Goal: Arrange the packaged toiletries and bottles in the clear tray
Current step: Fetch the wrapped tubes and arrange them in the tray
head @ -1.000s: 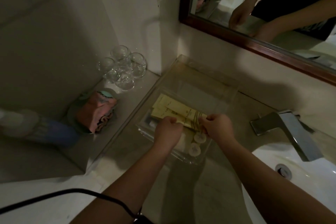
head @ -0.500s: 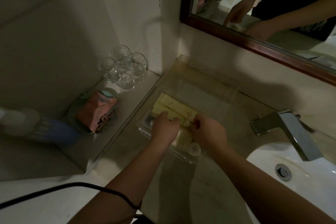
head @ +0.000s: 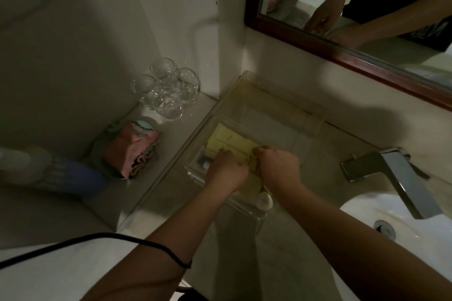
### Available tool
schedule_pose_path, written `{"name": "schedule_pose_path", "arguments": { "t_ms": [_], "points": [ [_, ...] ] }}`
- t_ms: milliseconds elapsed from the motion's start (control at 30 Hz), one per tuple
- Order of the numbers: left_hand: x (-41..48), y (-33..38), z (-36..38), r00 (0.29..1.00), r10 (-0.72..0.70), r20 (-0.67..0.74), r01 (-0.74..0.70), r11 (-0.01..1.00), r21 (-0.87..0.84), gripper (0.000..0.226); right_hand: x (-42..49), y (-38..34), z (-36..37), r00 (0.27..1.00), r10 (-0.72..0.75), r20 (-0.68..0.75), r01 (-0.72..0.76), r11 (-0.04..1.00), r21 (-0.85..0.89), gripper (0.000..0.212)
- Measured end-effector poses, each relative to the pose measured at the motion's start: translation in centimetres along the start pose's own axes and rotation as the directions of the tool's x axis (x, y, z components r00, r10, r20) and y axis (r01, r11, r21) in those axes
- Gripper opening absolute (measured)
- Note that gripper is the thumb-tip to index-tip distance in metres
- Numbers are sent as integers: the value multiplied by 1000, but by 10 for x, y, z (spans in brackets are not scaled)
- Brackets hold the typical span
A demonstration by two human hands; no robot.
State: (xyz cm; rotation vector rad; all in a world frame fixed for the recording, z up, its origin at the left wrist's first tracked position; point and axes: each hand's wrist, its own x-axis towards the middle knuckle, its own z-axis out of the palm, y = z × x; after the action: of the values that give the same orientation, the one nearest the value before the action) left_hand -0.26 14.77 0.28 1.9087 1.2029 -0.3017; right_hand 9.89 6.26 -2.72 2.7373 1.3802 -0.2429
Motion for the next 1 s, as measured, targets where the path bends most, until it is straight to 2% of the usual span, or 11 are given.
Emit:
{"name": "schedule_pose_path", "arguments": {
  "t_ms": [233, 300, 433, 667, 833, 1000],
  "points": [
    [5, -3, 1, 1000, 25, -17, -24, 997, 80, 43, 7, -9, 2, 999, -48, -12, 48, 999, 5, 32],
    [9, -4, -1, 998, 49, -34, -43, 986, 160, 53, 9, -11, 2, 998, -58, -4, 58, 998, 2, 31],
    [15, -2, -7, 998, 65, 20, -68, 955, 288, 69, 11, -10, 3, 1000, -24, -3, 24, 1000, -14, 31],
    [23, -6, -12, 994, 109, 17, -108, 930, 352, 63, 10, -11, 8, 999, 43, -22, -42, 998, 53, 34],
    [19, -16, -19, 971, 238, -36, -211, 914, 346, 45, -15, -2, -2, 980, 152, -127, -131, 978, 160, 29],
    [11, -21, -24, 930, 361, -76, -320, 892, 320, 41, -66, 30, -10, 927, 294, -232, -216, 926, 310, 27]
  ]
}}
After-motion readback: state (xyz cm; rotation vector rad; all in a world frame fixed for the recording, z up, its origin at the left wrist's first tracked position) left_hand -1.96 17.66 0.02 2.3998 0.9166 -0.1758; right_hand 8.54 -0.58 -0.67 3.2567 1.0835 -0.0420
